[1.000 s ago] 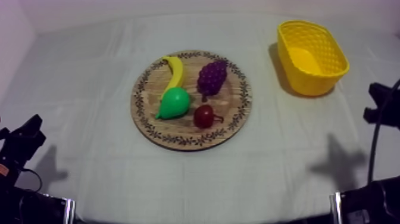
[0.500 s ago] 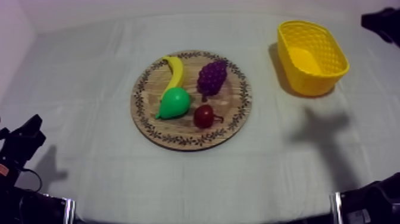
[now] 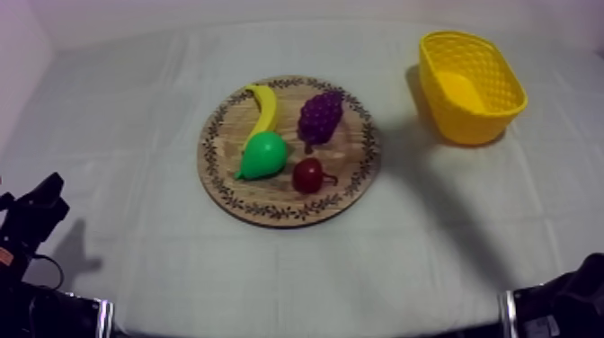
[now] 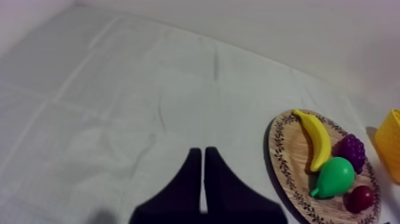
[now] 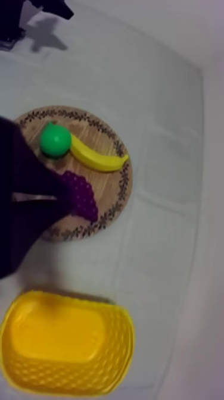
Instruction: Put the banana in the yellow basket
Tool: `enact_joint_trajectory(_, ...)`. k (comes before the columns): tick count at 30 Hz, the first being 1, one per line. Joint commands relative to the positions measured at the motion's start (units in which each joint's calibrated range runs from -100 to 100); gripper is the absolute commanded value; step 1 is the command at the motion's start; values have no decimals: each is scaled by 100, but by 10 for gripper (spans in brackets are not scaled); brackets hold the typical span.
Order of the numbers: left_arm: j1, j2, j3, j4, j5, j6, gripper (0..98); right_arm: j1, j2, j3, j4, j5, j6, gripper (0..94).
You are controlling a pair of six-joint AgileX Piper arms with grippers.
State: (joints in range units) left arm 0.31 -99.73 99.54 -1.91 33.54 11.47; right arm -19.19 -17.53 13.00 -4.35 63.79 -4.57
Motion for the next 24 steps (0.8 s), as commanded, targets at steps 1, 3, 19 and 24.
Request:
enact_joint_trajectory(1,1,-1,1,-2,0,1,1,-119,505,-266,-19,3,-35,5)
enact_joint_trajectory(3,1,-1,1,-2,0,1,1,-181,753,-416,-55,-20,-62,5)
enact_joint_trajectory(19,1,-1,1,-2,0,3,1,-658,2525,-1467,59,-134,-505,3)
enact_joint_trajectory(24,1,-1,1,-2,0,2,1,-782,2904,-1738,129,-106,-716,3)
